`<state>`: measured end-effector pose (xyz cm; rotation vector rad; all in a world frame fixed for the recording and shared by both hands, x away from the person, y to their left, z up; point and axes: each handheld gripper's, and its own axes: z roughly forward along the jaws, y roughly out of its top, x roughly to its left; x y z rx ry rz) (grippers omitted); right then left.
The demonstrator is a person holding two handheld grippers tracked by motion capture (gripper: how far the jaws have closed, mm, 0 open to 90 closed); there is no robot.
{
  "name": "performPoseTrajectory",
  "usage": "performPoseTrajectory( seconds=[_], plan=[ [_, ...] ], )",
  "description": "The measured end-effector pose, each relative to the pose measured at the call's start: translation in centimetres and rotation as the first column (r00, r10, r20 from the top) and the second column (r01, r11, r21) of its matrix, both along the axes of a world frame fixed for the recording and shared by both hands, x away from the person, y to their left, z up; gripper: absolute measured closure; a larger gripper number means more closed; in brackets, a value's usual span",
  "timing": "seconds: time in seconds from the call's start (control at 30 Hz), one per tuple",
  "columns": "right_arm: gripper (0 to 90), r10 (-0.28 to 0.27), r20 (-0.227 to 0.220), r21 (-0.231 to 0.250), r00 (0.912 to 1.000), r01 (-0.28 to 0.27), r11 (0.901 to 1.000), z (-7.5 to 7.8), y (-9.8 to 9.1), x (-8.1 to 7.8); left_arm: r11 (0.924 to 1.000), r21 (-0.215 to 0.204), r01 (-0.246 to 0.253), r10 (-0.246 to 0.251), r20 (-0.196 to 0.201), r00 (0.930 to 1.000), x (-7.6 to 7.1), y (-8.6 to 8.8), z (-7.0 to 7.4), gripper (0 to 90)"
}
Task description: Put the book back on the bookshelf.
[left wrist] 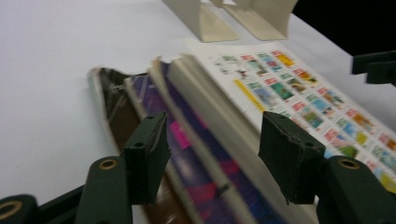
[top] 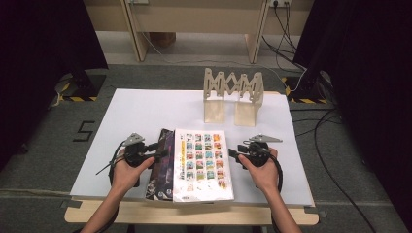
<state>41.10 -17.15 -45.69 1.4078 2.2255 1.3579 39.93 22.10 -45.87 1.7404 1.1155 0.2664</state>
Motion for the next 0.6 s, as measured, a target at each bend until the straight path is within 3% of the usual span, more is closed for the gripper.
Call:
performPoseTrajectory(
  seconds=[0.07,0.3,0.4,0.43,0.6],
  plan=[
    [50.2,0.024,-0.031,-0.007,0.9992,-0.024,0.9997,-0.1,0.6,0.3,0.9994,0.023,0.027,-0.026,-0.012,0.9996,0.6,-1.0,0.1,39.1],
    [49.0,0.048,-0.115,-0.016,0.9923,-0.05,0.9986,-1.1,1.7,0.7,0.9977,0.038,0.057,-0.054,-0.064,0.9965,1.4,-2.5,-0.8,38.4],
    [47.8,0.047,-0.139,0.007,0.9892,-0.047,0.9989,-1.5,1.8,0.8,0.9974,0.043,0.057,-0.054,-0.076,0.9957,1.5,-2.7,-1.1,38.7],
    [47.4,0.049,-0.165,0.026,0.9851,-0.046,0.9986,-1.6,2.0,0.9,0.9975,0.043,0.056,-0.052,-0.084,0.9951,1.6,-2.9,-1.3,39.0],
    [44.9,0.044,-0.175,0.014,0.9835,-0.042,0.999,-1.5,2.7,0.8,0.9981,0.03,0.053,-0.05,-0.103,0.9934,1.8,-3.2,-1.6,40.4]
  ],
)
